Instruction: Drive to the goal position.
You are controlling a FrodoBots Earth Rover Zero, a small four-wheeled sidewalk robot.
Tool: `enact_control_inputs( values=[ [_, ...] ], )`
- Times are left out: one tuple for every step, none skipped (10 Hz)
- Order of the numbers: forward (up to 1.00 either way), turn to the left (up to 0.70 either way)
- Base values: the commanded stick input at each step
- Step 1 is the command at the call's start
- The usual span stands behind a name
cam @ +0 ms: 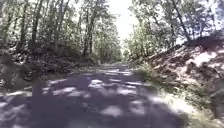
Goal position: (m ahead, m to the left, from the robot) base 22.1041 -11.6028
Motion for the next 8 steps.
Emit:
enact_control_inputs(
  values=[
    [0.45, 0.0],
    [0.45, 0.0],
    [0.45, 0.0],
    [0.45, -0.24],
    [0.45, -0.27],
    [0.45, -0.23],
    [0.45, -0.11],
    [0.45, 0.0]
  ],
)
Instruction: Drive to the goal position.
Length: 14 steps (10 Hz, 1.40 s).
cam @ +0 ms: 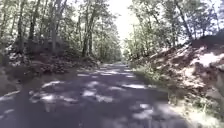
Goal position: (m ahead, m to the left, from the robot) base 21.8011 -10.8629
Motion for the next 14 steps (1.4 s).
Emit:
enact_control_inputs(
  values=[
    [0.45, 0.0],
    [0.45, 0.0],
    [0.45, 0.0],
    [0.45, 0.0],
    [0.45, 0.0],
    [0.45, 0.0],
    [0.45, 0.0],
    [0.45, 0.0],
    [0.45, 0.0],
    [0.45, 0.0],
    [0.45, 0.0],
    [0.45, 0.0],
    [0.45, 0.0],
    [0.45, 0.0]
  ],
)
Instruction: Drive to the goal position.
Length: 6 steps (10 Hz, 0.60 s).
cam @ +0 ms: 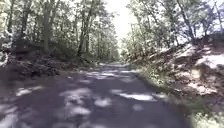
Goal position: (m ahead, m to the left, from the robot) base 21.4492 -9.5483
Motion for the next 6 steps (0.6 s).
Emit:
enact_control_inputs(
  values=[
    [0.45, 0.0],
    [0.45, 0.0],
    [0.45, 0.0],
    [0.45, 0.0],
    [0.45, 0.0],
    [0.45, 0.0]
  ],
)
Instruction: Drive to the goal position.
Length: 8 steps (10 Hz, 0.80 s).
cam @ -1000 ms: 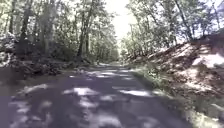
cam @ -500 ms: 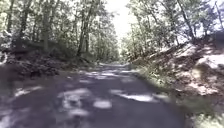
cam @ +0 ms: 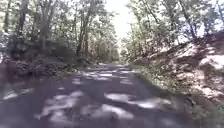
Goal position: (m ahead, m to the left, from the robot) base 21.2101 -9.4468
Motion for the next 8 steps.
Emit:
enact_control_inputs(
  values=[
    [0.45, 0.0],
    [0.45, 0.0],
    [0.45, 0.0],
    [0.45, 0.0],
    [0.45, 0.0],
    [0.45, 0.0],
    [0.45, 0.0],
    [0.45, 0.0]
  ],
)
